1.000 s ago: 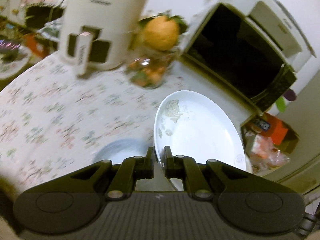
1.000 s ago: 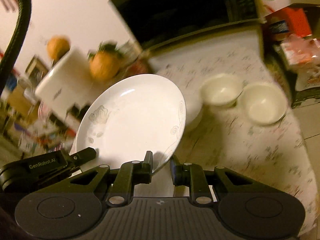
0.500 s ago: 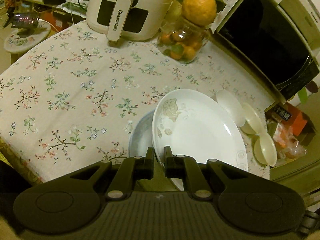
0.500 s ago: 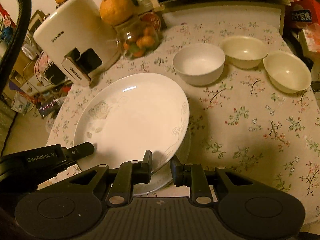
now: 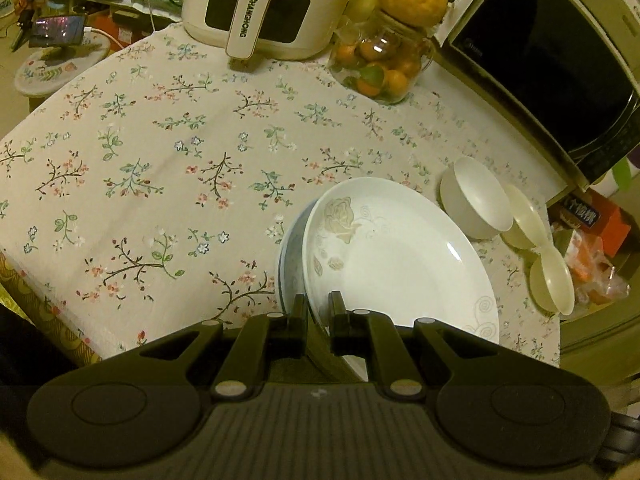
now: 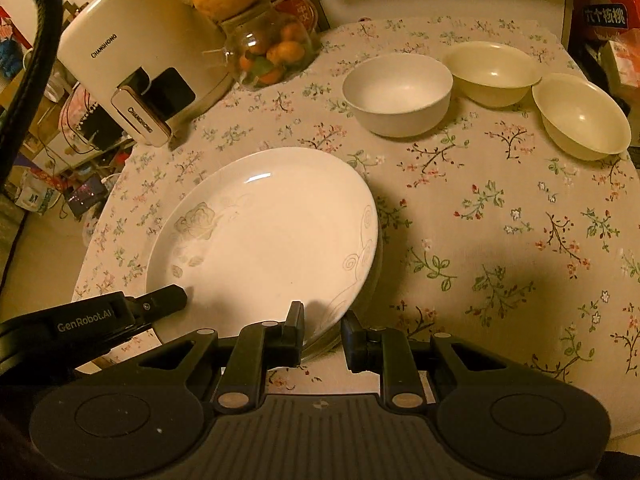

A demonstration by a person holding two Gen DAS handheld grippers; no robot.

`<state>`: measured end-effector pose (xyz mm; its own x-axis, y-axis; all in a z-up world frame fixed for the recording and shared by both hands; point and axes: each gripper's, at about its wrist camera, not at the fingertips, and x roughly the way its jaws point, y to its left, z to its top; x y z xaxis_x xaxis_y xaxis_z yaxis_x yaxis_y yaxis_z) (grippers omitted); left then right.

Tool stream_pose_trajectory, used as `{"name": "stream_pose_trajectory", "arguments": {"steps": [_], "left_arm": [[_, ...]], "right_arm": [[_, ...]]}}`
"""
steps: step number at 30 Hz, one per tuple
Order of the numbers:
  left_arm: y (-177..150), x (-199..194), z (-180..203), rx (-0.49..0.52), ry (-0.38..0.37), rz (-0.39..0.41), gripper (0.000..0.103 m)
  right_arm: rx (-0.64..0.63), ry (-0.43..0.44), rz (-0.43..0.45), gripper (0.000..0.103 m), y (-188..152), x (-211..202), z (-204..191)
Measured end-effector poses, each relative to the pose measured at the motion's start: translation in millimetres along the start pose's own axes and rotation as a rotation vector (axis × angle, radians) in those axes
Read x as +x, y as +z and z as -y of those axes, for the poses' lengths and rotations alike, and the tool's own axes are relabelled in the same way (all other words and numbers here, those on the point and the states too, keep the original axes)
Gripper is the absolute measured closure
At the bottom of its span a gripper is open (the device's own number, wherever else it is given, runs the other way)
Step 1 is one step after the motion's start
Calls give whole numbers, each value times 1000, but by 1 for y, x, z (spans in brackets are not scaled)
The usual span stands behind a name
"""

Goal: Organize plates and bowls
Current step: 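Carry the white and blue plate stack back over the tablecloth with both grippers, then lower the plate stack onto the tablecloth and open both grippers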

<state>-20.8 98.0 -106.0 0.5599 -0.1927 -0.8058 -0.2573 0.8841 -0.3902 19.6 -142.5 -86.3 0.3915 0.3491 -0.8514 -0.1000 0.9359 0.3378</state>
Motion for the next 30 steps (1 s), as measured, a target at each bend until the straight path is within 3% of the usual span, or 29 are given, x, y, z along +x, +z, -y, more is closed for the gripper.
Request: {"name": "stream_pose_trajectory", "arguments": {"steps": [18,30], "left_arm": [[-5,3,8,51,43,17,94],[-12,6,14,131,126,31,93]], "right_arm": [[2,-35,-24,83,0,7,-3],[-38,-80,-29,83,-2,11,-13]]}}
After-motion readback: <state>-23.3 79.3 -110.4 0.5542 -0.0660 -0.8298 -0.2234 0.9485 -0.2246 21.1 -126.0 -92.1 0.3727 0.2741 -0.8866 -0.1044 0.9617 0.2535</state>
